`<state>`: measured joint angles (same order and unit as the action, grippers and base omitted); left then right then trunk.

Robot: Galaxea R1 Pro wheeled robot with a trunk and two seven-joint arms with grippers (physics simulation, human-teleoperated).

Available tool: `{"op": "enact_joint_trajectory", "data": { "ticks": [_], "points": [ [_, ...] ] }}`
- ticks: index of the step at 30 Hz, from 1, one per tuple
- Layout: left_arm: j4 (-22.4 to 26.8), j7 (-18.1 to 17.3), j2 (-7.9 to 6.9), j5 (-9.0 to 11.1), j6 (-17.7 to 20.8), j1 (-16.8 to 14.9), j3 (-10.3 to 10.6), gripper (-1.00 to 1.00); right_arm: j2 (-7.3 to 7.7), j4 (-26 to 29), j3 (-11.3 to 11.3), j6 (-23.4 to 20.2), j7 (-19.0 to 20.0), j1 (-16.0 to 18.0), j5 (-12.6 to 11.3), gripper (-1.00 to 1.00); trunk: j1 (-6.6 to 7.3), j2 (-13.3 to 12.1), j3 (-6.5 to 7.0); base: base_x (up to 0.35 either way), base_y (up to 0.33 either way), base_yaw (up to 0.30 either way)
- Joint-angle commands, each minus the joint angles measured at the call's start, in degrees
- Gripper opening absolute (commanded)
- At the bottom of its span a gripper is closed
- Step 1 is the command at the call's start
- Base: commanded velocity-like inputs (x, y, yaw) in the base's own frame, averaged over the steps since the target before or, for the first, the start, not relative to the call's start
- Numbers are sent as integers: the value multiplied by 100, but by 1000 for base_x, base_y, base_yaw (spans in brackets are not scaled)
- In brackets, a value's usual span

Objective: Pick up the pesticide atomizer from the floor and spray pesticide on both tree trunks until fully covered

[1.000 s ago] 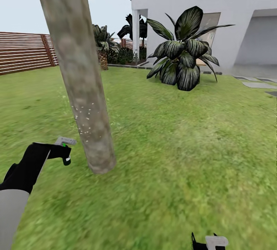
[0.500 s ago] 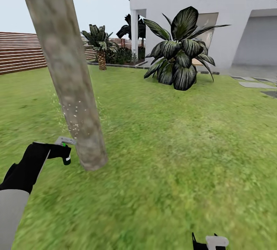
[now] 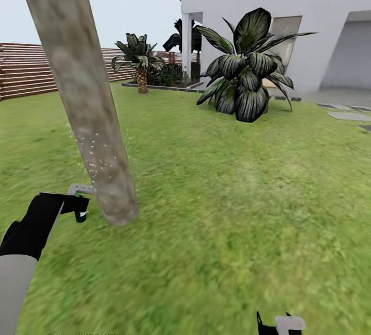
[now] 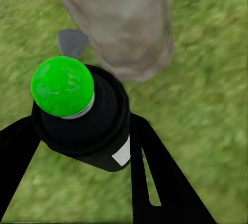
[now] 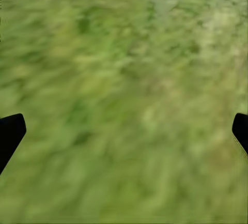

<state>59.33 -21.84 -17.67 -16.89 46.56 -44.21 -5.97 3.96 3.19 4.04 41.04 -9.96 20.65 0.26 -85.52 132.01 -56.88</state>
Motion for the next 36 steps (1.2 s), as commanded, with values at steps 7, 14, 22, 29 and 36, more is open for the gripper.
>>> {"op": "enact_joint_trajectory", "data": {
  "ticks": [7, 14, 22, 29, 36],
  "points": [
    [-47, 22, 9, 22, -4, 0, -1, -100, 0, -1, 0, 0, 3, 0, 0, 100, 0, 0, 0, 98, -274, 277],
    [-70, 22, 56, 29, -6, 0, 1, -100, 0, 6, 0, 0, 3, 0, 0, 100, 0, 0, 0, 90, -274, 277],
    [-70, 22, 62, 30, 2, 0, 8, -100, 0, 0, 0, 0, 3, 0, 0, 100, 0, 0, 0, 181, -227, 71],
    [-156, 22, 62, 22, -6, 0, 7, -100, 0, 2, 0, 0, 3, 0, 0, 100, 0, 0, 0, 223, -197, 0],
    [-161, 22, 62, 11, -6, 0, -1, -100, 0, 0, 0, 0, 3, 0, 0, 100, 0, 0, 0, 13, -269, 83]
  ]
}}
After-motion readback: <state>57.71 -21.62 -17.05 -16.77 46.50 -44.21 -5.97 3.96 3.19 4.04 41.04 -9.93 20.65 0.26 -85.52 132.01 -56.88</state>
